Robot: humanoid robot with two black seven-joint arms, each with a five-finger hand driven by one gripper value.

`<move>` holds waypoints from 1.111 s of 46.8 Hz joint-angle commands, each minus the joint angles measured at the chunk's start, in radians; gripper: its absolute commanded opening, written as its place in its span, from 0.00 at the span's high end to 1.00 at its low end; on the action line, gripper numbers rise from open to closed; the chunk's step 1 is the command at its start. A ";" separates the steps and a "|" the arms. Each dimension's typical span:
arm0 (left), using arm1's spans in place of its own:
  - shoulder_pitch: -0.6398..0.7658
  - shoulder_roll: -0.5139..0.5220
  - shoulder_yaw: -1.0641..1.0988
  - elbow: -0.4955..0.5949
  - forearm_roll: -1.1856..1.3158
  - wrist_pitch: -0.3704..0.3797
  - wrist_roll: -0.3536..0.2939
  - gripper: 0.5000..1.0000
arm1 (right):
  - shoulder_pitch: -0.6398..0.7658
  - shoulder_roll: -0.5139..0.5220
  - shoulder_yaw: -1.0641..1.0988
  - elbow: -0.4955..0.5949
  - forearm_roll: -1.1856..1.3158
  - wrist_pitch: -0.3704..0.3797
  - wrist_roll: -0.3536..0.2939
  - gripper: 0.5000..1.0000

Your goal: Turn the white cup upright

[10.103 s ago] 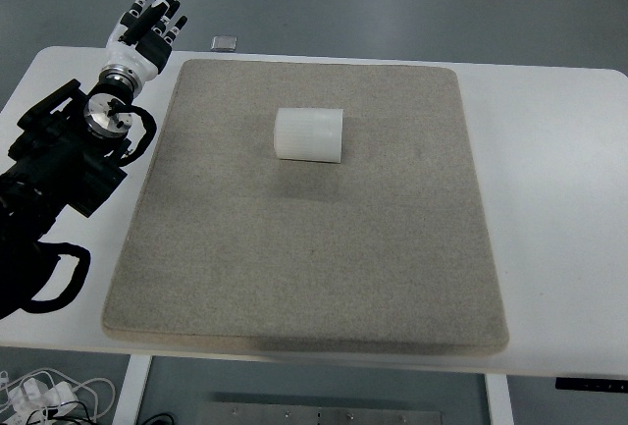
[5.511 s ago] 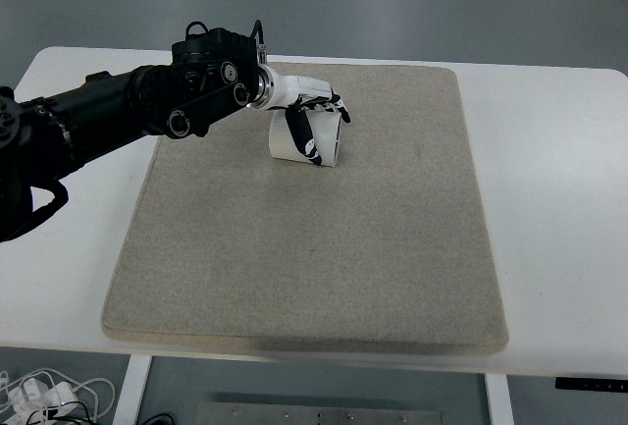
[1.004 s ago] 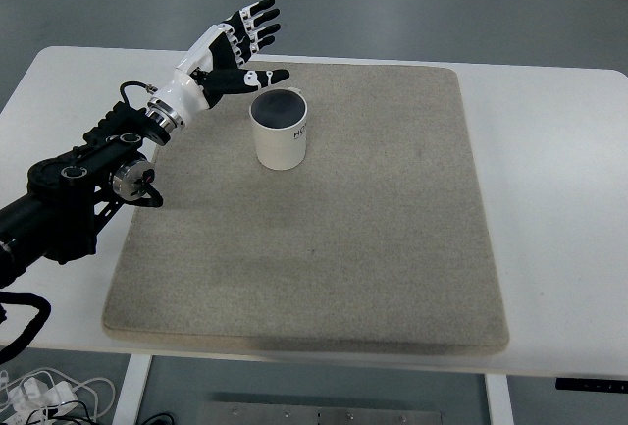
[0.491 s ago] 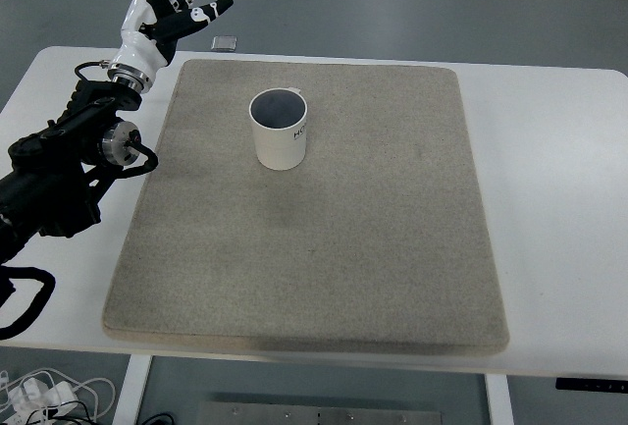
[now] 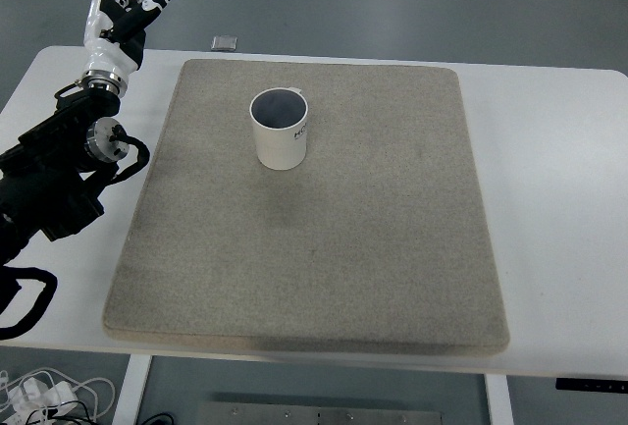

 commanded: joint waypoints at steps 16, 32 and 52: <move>0.013 -0.003 -0.025 0.043 -0.291 -0.112 0.307 0.01 | 0.000 0.000 -0.001 0.000 0.000 0.000 0.000 0.10; 0.013 -0.049 -0.078 0.043 -0.382 -0.138 0.305 0.01 | 0.000 0.000 0.000 0.000 0.002 0.000 0.000 0.10; 0.013 -0.058 -0.109 0.042 -0.379 -0.139 0.295 0.01 | -0.008 0.000 -0.001 0.000 0.008 0.000 0.000 0.10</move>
